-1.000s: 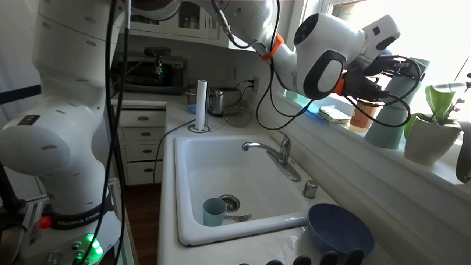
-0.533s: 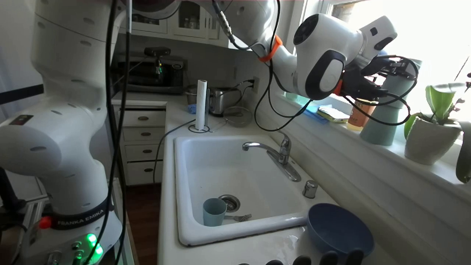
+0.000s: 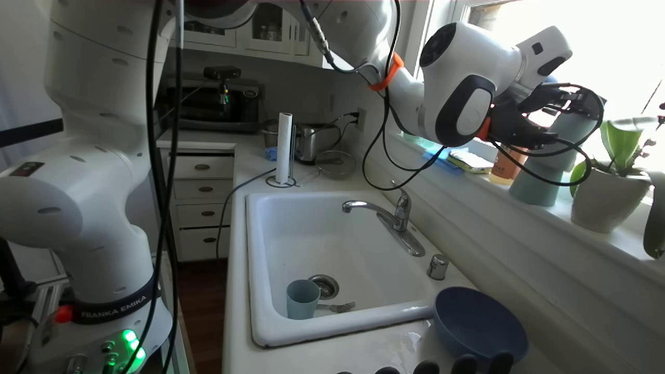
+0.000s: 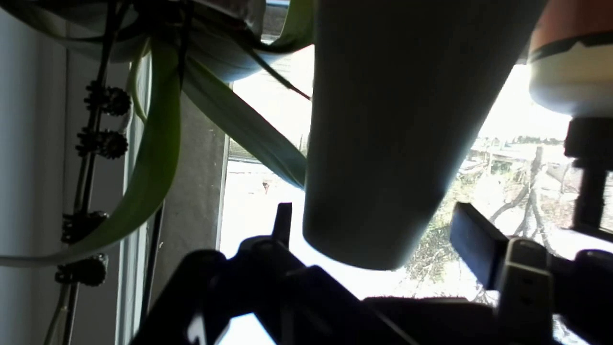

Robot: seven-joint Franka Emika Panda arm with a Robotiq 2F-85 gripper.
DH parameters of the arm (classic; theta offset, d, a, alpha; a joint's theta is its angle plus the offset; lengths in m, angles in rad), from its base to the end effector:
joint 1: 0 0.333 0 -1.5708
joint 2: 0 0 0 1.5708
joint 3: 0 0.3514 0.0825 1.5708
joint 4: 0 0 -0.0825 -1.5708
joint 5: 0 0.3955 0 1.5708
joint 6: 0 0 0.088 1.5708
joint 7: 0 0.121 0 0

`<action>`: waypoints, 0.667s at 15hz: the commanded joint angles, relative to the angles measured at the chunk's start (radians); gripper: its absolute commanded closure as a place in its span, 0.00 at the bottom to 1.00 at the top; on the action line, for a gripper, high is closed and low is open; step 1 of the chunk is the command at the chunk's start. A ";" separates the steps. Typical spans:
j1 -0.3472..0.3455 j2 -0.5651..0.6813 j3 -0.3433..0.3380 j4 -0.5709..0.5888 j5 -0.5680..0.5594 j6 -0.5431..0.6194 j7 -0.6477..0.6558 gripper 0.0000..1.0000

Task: Put the grey cup on the window edge

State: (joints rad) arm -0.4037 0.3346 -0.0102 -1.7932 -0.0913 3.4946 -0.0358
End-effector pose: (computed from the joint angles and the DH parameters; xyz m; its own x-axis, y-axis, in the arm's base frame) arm 0.6539 -0.2736 0.5600 0.2319 0.0341 0.9721 -0.3477 -0.9305 0.1156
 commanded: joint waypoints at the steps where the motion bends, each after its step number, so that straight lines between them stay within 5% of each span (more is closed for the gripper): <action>1: -0.023 0.017 0.021 0.029 -0.025 -0.001 0.011 0.00; 10: 0.015 -0.031 -0.018 0.024 0.004 -0.093 -0.030 0.00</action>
State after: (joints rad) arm -0.4049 0.3329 -0.0003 -1.7857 -0.0923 3.4848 -0.0376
